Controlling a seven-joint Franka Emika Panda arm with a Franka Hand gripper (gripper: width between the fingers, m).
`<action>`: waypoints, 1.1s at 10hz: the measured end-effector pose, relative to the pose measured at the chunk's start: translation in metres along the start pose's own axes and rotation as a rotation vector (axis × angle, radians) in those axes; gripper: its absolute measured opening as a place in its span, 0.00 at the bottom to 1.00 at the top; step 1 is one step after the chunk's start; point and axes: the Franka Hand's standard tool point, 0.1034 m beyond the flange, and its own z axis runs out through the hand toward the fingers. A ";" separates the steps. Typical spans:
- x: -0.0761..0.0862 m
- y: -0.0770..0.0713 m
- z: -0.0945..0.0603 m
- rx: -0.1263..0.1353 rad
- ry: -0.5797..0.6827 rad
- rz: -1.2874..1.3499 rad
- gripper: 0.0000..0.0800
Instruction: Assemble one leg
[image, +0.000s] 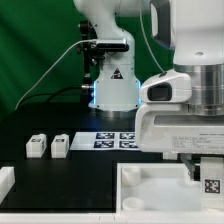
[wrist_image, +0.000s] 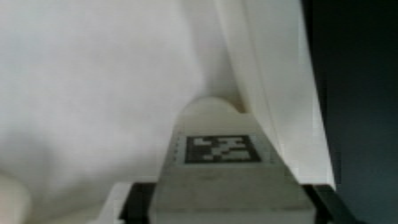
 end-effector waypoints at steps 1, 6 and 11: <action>0.000 0.000 0.000 0.005 -0.002 0.101 0.36; 0.005 -0.002 -0.001 -0.002 -0.072 1.038 0.36; 0.004 0.000 0.001 0.050 -0.126 1.497 0.37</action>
Offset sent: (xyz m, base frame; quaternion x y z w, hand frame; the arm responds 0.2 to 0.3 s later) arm 0.0417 0.0013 0.0127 -0.0163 -0.0067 0.4140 0.9101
